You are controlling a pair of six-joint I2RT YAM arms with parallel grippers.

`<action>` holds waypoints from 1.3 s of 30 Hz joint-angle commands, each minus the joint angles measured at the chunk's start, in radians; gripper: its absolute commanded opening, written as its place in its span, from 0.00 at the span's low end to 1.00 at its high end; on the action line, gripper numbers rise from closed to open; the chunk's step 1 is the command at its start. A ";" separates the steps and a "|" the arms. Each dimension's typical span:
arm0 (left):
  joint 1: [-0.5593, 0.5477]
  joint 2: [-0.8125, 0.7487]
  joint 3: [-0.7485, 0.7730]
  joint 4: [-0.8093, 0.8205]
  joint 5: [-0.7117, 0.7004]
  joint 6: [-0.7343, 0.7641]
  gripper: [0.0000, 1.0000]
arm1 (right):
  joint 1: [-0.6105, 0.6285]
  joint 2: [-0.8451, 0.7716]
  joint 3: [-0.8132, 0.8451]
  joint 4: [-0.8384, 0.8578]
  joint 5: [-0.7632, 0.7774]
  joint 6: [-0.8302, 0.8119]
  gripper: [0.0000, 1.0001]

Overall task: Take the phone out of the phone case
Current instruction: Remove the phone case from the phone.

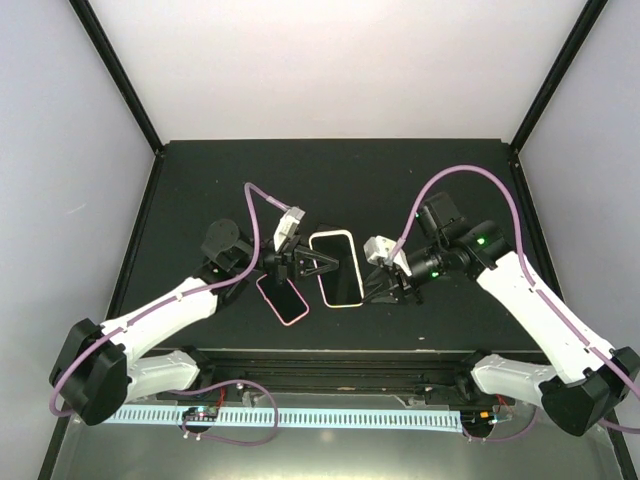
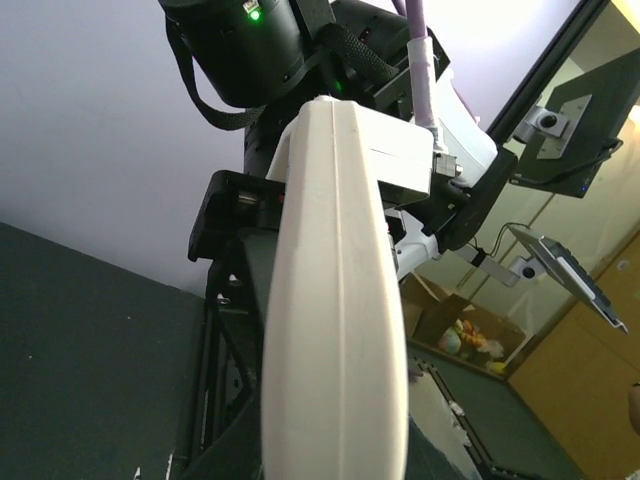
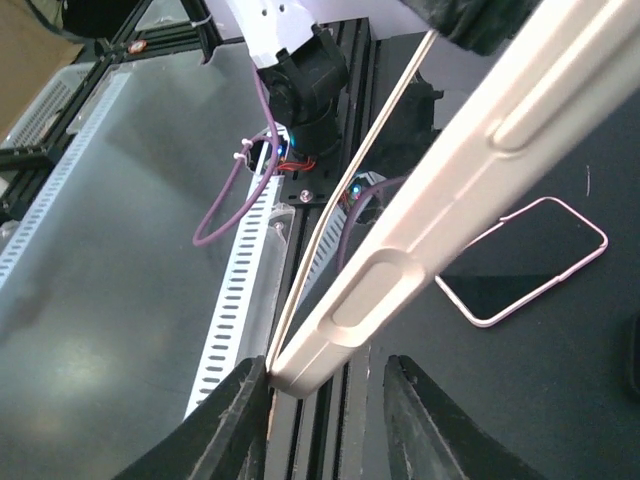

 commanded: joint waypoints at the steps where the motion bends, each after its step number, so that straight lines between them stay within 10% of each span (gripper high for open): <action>1: 0.002 -0.016 0.039 0.094 0.024 -0.037 0.02 | 0.007 0.026 0.033 0.010 0.012 -0.054 0.32; 16: -0.006 0.015 0.037 0.326 0.084 -0.328 0.02 | 0.009 0.050 0.020 0.123 0.307 -0.207 0.24; 28: -0.019 0.025 0.047 0.321 0.109 -0.356 0.01 | -0.010 0.079 -0.087 0.451 0.312 0.125 0.22; 39: -0.025 0.028 -0.016 0.252 0.036 -0.239 0.02 | -0.054 0.077 -0.085 0.600 0.138 0.445 0.47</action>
